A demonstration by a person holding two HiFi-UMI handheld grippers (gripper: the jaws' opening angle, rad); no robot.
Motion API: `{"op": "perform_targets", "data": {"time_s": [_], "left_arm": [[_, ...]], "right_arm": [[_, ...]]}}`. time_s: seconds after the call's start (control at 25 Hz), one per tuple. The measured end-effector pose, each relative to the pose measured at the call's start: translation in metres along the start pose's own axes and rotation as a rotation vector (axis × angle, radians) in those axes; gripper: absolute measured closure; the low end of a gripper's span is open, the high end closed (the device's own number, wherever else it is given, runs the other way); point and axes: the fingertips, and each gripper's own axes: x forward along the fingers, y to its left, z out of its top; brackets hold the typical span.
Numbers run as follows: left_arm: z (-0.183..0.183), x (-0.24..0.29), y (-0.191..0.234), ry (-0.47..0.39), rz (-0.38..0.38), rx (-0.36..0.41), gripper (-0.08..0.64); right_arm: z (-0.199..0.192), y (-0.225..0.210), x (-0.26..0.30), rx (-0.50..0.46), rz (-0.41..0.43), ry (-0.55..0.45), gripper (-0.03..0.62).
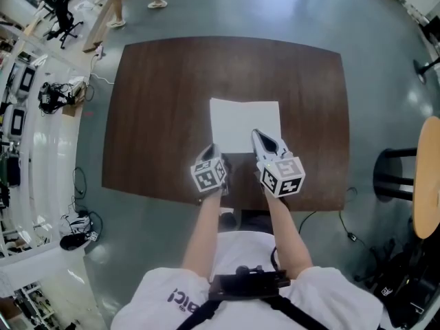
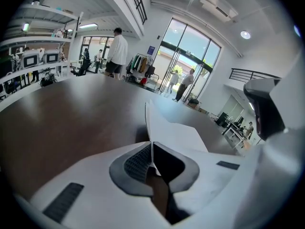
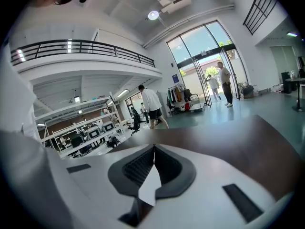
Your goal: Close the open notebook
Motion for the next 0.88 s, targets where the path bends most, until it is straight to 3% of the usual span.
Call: {"op": "perform_targets", "data": {"time_s": [0.24,0.52,0.88], "left_arm": [[0.027,-0.008,-0.012,-0.002,-0.042,0.058,0.535],[0.057,-0.018,-0.06,-0.026,-0.122,0.177,0.535],[0.046,-0.014,-0.131,0.011,-0.222,0.301,0.535]], "right_arm": [[0.006,-0.005,-0.012,0.047,-0.039,-0.051,0.589],[0.002,-0.015,-0.029,0.068,-0.07,-0.067,0.589],[0.002,-0.065,-0.063,0.137,-0.158,-0.113,0.589]]}}
